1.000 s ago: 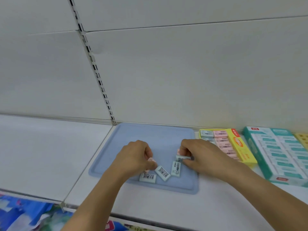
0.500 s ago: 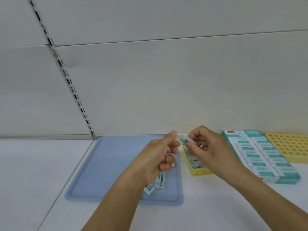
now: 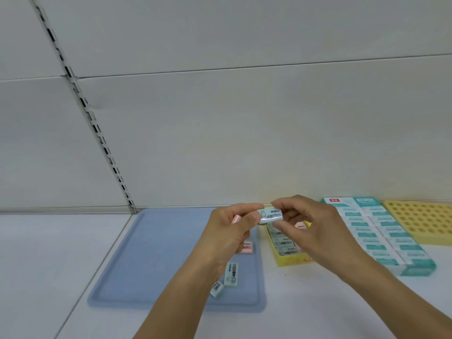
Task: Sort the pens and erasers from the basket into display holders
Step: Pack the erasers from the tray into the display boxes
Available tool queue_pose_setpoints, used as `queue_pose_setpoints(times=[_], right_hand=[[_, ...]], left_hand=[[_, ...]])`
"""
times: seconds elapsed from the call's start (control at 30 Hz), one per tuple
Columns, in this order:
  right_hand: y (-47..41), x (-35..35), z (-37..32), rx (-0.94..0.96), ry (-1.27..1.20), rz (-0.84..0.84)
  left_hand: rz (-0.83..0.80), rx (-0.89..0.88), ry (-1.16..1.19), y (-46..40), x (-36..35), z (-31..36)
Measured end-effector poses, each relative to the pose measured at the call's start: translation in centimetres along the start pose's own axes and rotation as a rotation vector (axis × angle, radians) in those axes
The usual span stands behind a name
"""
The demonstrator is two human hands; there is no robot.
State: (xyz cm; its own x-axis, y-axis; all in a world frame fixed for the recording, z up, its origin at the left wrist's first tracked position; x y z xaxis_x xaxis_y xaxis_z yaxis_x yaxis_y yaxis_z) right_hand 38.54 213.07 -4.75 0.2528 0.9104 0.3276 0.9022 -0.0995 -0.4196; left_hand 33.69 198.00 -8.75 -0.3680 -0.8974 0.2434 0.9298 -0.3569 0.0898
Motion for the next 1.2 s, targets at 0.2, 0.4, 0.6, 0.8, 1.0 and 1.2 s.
queue_pose_setpoints(times=[0.2, 0.4, 0.6, 0.8, 1.0, 1.2], right_hand=[[-1.8, 2.9, 3.7, -0.121, 0.445, -0.034], [-2.2, 0.0, 5.6, -0.155, 0.46, -0.235], [-2.5, -1.0, 7.0, -0.181, 0.47, -0.239], [-2.1, -1.4, 2.4, 0.059, 0.192, -0.09], [-2.6, -2.6, 1.6, 0.021, 0.144, -0.201], [-2.2, 0.8, 2.0, 0.117, 0.271, -0.16]], left_hand=[[0.203, 0.208, 0.242, -0.3, 2.0, -2.2], [0.183, 0.204, 0.44, -0.1, 1.4, -3.2], [0.169, 0.161, 0.519, 0.2, 1.1, -3.2], [0.148, 0.123, 0.49, 0.2, 0.5, -2.8], [0.117, 0.022, 0.3, -0.4, -0.7, -1.1], [0.034, -0.016, 0.09, -1.6, -3.0, -0.3]])
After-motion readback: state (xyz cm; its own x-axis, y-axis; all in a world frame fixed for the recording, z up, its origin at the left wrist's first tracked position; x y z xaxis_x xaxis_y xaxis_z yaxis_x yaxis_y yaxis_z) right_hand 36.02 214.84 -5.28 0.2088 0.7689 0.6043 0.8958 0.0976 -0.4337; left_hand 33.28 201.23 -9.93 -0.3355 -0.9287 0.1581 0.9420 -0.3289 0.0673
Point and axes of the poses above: each hand's wrist, its own y-axis away from the middle knuckle, its own x-axis out of the back of the hand, z = x × y, the point moved 8 cm from there along -y, towards the middle knuckle, and after that the axes turned 15 degrees about -y, right-handed, at the moved point
